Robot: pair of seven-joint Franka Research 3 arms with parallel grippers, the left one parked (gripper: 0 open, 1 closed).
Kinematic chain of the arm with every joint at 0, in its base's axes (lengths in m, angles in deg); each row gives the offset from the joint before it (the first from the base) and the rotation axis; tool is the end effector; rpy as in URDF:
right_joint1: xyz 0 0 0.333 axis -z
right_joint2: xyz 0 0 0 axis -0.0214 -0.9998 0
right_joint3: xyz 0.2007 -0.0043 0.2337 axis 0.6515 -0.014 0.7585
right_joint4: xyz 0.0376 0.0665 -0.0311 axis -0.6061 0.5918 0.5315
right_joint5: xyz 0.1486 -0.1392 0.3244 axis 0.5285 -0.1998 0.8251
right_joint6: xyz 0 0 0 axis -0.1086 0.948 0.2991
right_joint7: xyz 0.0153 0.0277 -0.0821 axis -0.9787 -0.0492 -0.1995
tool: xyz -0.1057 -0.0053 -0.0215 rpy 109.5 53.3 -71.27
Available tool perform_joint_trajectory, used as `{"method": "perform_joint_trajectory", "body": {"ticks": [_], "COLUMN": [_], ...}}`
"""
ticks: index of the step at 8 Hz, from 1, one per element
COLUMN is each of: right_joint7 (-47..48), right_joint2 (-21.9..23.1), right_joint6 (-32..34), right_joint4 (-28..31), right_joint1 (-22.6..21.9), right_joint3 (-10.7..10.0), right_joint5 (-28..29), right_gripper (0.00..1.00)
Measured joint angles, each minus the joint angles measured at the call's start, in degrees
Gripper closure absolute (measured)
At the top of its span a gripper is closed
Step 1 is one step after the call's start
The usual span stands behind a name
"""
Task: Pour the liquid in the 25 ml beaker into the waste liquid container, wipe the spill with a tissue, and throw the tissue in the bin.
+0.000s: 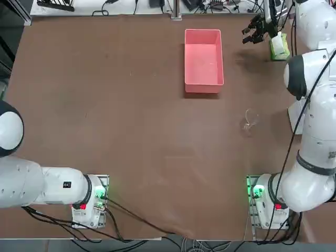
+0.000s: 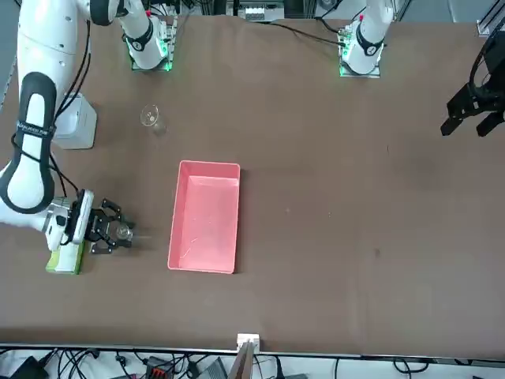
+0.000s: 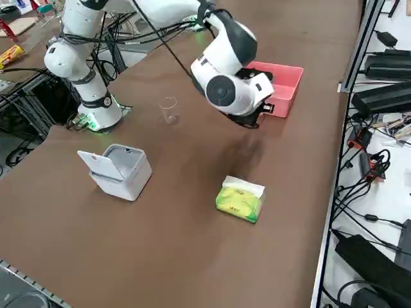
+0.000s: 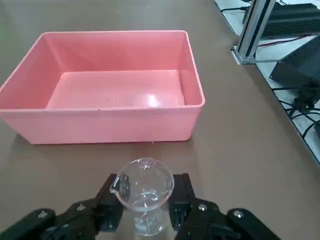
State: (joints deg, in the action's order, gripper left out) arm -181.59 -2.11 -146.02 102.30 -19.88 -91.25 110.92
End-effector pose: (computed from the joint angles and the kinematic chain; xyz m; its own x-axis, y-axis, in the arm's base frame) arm 0.6711 -0.0484 0.2649 0.0314 0.6774 0.7349 0.9968 -0.0751 0.0266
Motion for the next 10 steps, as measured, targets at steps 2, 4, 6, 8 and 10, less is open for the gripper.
{"method": "perform_joint_trajectory", "body": {"ticks": [2, 4, 6, 8, 10], "right_joint7": [-4.19, -9.75, -11.92, -14.00, -15.83], "right_joint2": [-0.29, -0.62, -0.92, -2.40, -4.91], "right_joint6": [1.82, 2.79, 3.02, 3.78, 4.77], "right_joint4": [2.60, 6.30, 8.60, 10.33, 10.59], "right_joint1": [2.58, 4.40, 4.97, 5.47, 6.50], "right_joint3": [0.01, 0.02, 0.03, 0.23, 1.12], "right_joint5": [0.73, 1.62, 1.86, 4.27, 6.19], "right_gripper": [0.51, 0.51, 0.51, 0.51, 0.51]}}
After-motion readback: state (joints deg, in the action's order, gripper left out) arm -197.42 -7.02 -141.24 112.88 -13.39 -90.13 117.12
